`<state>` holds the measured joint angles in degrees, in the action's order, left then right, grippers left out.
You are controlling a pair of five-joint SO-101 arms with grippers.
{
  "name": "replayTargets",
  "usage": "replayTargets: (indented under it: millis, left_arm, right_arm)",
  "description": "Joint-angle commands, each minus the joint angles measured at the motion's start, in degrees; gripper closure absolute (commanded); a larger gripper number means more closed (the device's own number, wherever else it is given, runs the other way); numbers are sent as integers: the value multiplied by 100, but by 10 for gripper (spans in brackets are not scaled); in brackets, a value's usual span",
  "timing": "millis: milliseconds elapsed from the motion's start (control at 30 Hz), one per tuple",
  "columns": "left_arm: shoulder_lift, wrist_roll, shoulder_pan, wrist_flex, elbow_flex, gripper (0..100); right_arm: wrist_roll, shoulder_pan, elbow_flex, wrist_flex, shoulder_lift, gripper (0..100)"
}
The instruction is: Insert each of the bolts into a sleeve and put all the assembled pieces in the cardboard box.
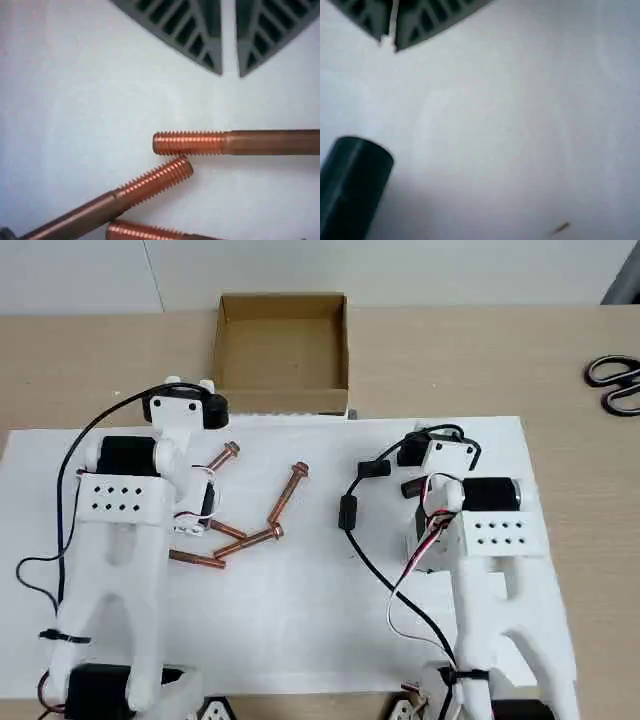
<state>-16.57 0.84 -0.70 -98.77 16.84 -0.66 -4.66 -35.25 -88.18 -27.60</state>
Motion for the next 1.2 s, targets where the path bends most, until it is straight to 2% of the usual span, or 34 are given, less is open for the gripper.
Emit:
replayTargets:
  millis: [0,233,400,700,900,1167]
  left_arm:
    - [18,-9,18,88,-233,990]
    - [18,-9,9,88,-233,990]
    - [18,-18,9,88,-233,990]
    - [26,-18,9,185,-224,990]
    - [26,-9,9,246,-224,990]
    - [26,-9,-18,211,-224,990]
  right_arm:
    - [35,-48,0,92,-4,995]
    - [18,-66,0,426,-13,995]
    - [-580,-330,0,470,-4,995]
    - [-413,-347,-123,980,4,991]
    - [-26,-268,-413,1112,4,856]
    - [-9,-145,-413,1297,4,844]
